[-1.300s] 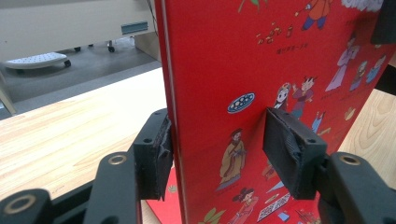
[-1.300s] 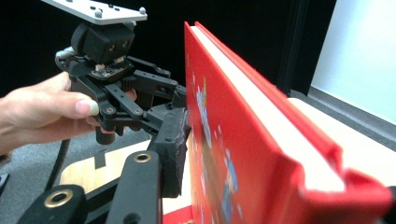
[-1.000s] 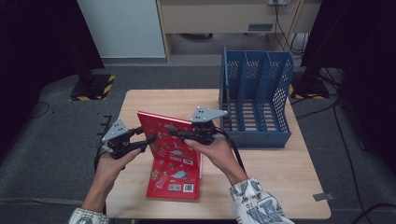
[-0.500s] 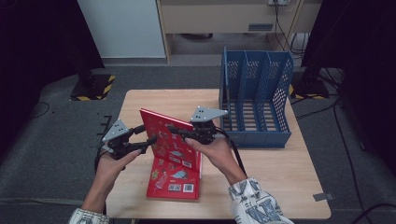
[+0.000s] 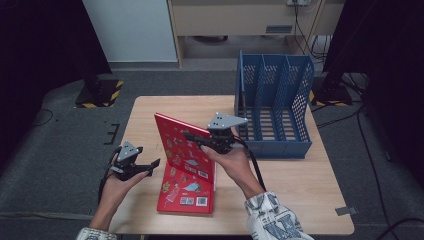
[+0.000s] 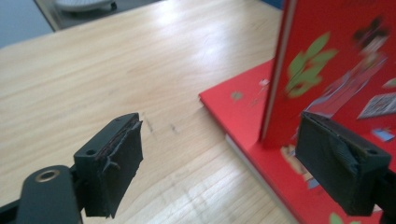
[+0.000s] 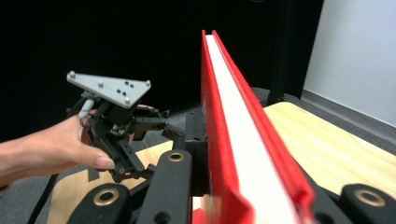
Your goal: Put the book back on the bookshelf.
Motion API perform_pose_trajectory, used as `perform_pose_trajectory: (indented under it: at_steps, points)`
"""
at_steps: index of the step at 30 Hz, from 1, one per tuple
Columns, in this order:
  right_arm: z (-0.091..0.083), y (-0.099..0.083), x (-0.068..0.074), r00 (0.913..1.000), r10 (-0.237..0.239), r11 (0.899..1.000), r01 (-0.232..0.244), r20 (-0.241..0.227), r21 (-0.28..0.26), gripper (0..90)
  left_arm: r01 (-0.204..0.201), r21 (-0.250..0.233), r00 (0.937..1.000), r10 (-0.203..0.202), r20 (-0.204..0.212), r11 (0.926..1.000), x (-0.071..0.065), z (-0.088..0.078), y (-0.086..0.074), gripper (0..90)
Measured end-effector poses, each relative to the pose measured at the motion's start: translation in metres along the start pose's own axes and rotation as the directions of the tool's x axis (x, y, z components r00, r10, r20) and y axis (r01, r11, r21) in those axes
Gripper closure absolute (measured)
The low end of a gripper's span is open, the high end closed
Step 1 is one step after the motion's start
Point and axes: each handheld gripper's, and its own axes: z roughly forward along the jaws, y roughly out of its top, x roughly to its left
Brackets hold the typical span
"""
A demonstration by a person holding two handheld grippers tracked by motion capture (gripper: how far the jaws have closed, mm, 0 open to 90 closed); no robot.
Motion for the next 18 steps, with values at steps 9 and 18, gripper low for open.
perform_pose_trajectory:
  at_steps: [9,18]
  points:
    - [-0.014,0.005,-0.003,0.9988,0.003,1.000,-0.002,0.049,-0.009,79.9,0.006,0.047,0.9994,-0.004,-0.035,0.9989,0.007,0.006,-0.012,11.9]
    - [-0.028,0.012,-0.005,0.9955,0.017,1.000,-0.016,0.093,-0.015,79.9,-0.031,0.098,0.9980,0.036,-0.051,0.9947,0.003,0.014,-0.018,9.5]
